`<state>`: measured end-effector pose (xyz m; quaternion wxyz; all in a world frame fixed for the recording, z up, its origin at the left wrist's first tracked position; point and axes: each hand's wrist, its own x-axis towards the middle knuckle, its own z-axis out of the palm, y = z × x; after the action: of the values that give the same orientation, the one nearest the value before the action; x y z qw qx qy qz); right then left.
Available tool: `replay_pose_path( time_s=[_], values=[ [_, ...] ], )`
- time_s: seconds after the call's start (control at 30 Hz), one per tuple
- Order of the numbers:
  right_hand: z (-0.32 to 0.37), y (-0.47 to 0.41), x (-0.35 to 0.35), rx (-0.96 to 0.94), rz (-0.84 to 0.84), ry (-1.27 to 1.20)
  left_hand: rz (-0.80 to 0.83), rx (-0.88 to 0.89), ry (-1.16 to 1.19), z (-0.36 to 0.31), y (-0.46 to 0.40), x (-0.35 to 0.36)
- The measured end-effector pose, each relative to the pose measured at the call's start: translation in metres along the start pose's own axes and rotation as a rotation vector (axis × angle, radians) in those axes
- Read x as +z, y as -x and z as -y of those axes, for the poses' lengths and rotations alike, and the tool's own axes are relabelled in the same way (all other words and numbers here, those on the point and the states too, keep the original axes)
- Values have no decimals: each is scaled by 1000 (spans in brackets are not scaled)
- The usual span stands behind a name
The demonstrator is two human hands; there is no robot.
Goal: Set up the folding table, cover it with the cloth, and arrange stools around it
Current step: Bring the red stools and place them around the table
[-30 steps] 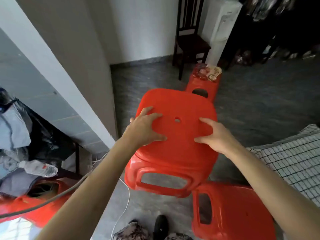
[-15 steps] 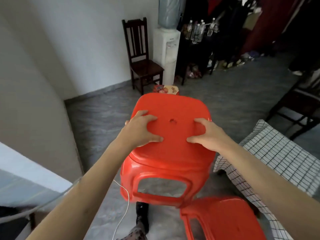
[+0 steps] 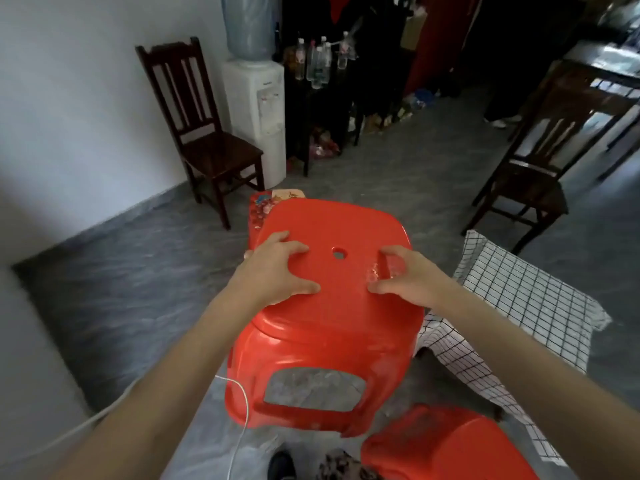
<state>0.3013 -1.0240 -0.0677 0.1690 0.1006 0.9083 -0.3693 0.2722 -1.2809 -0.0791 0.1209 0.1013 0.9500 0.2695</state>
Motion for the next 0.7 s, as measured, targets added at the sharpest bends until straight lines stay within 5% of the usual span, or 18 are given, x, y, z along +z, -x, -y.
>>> replay_pose_path(
  time_s=[0.7],
  values=[
    [-132,-211,-112,273,-187,-130,153,127,10,-111,-291,73]
  ],
)
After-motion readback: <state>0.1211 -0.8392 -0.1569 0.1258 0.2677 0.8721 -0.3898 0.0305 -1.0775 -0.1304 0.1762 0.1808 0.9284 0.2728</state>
